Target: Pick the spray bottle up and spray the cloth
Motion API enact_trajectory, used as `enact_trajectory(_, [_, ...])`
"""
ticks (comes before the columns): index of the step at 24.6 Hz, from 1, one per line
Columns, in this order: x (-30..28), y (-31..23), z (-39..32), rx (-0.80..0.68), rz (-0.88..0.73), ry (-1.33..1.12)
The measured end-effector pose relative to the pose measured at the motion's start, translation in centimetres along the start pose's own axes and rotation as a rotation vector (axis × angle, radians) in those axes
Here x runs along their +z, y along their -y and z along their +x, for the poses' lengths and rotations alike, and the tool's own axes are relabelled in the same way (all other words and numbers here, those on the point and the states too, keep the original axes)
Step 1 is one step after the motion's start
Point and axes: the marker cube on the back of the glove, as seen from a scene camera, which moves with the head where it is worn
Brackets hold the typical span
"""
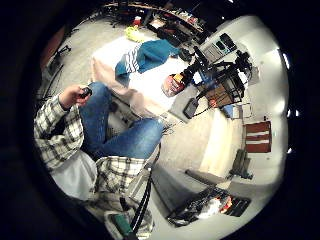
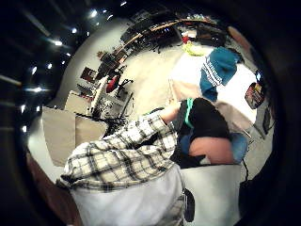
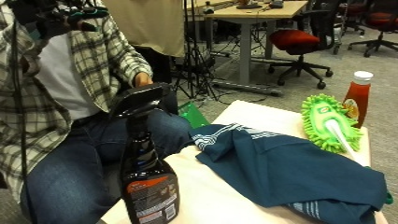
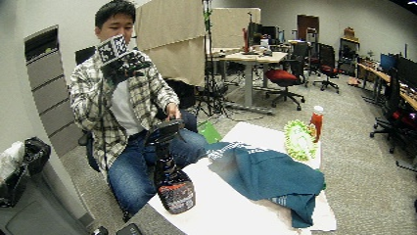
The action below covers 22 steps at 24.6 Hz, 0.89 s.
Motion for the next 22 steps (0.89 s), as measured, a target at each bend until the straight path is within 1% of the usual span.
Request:
enact_trajectory(6, [0.5,-1.0,-0.8,-0.006,-0.004,-0.003])
enact_trajectory(14, [0.8,-1.0,-0.6,0.007,-0.016,0.004])
enact_trajectory(19, [1.7,-0.9,1.1,0.052,-0.031,0.011])
enact_trajectory(22, [2.7,-0.6,3.5,0.089,-0.044,0.055])
